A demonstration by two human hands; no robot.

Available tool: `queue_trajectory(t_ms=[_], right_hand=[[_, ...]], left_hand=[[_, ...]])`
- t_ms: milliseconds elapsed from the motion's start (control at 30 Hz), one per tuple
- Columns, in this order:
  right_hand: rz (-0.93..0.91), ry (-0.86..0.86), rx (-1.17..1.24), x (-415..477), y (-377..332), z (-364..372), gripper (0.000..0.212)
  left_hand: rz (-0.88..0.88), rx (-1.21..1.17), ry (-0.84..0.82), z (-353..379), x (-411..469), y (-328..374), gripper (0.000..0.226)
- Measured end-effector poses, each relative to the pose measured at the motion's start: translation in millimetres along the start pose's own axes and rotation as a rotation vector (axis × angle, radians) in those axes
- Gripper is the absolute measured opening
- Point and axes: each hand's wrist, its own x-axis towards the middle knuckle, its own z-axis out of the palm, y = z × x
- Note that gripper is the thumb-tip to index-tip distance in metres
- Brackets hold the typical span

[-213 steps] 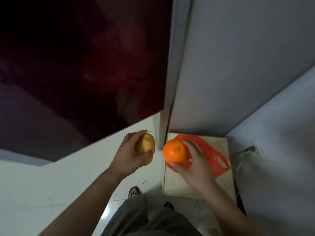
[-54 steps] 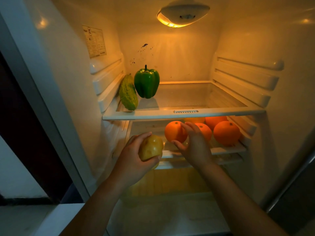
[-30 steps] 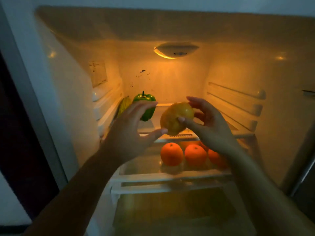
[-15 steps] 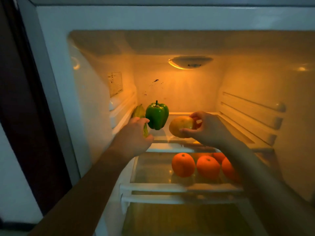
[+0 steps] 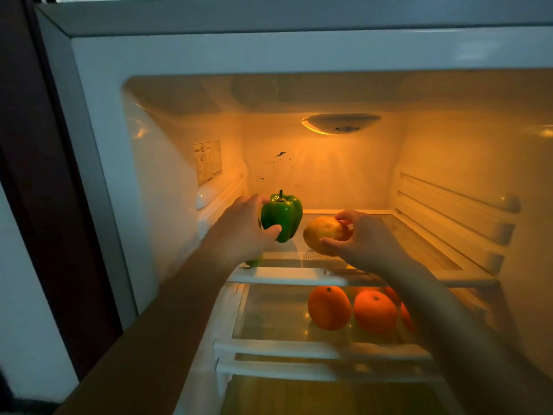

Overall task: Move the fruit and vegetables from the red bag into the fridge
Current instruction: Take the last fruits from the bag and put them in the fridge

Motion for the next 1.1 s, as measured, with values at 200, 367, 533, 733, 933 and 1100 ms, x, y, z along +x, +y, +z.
queue_trajectory(t_ms=[200,367,533,733,933,1100], right_hand=[[0.039,0.010,0.013,4,12,-1,0.061],[0.002,-0.001,0.000,4,19,0,0.059],[-0.043,0.082,0.010,13,21,8,0.050],[0.007,0.043,-0.008,40,13,26,0.056],[0.027,-0.080,-0.002,46,15,33,0.070],[0.016,-0.094,-0.029,44,17,31,0.074]], left_hand=[[-0.044,-0.077,-0.064,13,40,11,0.074],[-0.083,-0.056,-0.086,29,50,3,0.082],[-0.012,0.013,0.000,36,46,-3,0.077],[0.048,0.082,0.067,42,41,-7,0.077],[0.031,0.079,0.086,42,43,-7,0.077],[-0.015,0.083,0.074,41,46,-7,0.081]])
